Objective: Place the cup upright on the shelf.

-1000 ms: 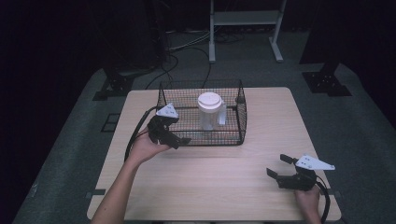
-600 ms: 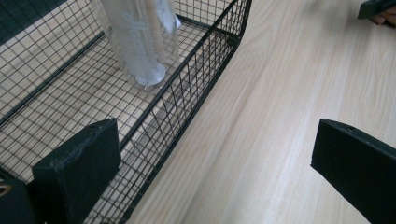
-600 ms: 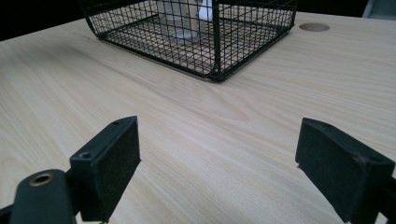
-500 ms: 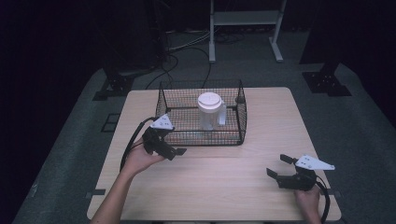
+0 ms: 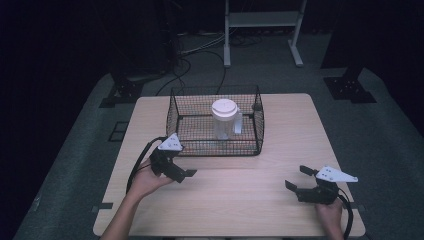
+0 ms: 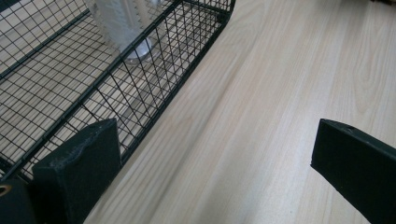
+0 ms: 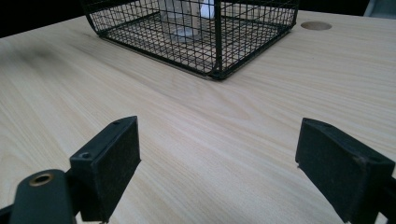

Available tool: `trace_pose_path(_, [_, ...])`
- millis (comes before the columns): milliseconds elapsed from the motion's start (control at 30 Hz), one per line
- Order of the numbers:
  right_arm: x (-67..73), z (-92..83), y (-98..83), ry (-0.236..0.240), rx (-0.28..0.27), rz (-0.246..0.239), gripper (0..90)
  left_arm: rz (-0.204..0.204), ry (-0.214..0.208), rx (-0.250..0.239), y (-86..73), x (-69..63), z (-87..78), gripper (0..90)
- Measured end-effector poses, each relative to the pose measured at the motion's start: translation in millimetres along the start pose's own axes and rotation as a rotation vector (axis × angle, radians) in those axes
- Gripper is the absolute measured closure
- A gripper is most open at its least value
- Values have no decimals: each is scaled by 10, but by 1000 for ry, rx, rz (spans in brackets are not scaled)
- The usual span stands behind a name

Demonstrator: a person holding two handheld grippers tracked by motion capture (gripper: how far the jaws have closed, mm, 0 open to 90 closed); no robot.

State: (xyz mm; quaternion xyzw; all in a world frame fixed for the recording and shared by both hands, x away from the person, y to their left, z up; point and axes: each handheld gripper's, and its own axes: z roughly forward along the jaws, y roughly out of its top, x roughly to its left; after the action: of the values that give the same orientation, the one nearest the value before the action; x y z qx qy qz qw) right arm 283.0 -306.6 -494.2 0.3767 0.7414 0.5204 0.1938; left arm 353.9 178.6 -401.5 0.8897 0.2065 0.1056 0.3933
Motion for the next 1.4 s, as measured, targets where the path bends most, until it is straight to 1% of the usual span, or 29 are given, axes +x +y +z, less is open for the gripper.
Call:
trace_pose_path(33, [0,0,0,0,0,0,129,0,0,0,0,0,0,6])
trace_pose_path(167, [0,1,0,-1,0,-2,129,-6,5,-13,-89,-30,-19,6])
trace_pose_path(333, [2,2,1,-2,3,-2,128,-7,8,-16,-159,-58,-32,6])
trace_pose_path(433, [3,2,1,-2,4,-3,128,-20,4,-33,-198,-78,-41,6])
trace_pose_path(500, [3,2,1,-2,4,-3,128,-19,12,-30,-225,-87,-46,6])
trace_pose_path(633, [2,1,1,-3,4,-3,128,-41,12,-53,-295,-102,-56,6])
trace_pose_path(700, [2,0,1,-3,4,-2,128,-46,14,-55,-325,-114,-59,6])
trace_pose_path(967, [3,0,1,-4,4,-1,128,-48,27,-69,-394,-164,-91,6])
trace_pose_path(1167, [3,0,0,-4,4,-2,128,-57,49,-107,-489,-236,-128,6])
trace_pose_path(1233, [0,0,1,-4,3,-1,128,-58,62,-116,-522,-267,-136,6])
trace_pose_path(1300, [-5,-3,0,-4,2,2,128,-67,61,-139,-559,-308,-142,6])
trace_pose_path(1400, [-4,-6,-1,-3,0,6,128,-67,83,-157,-634,-379,-140,6])
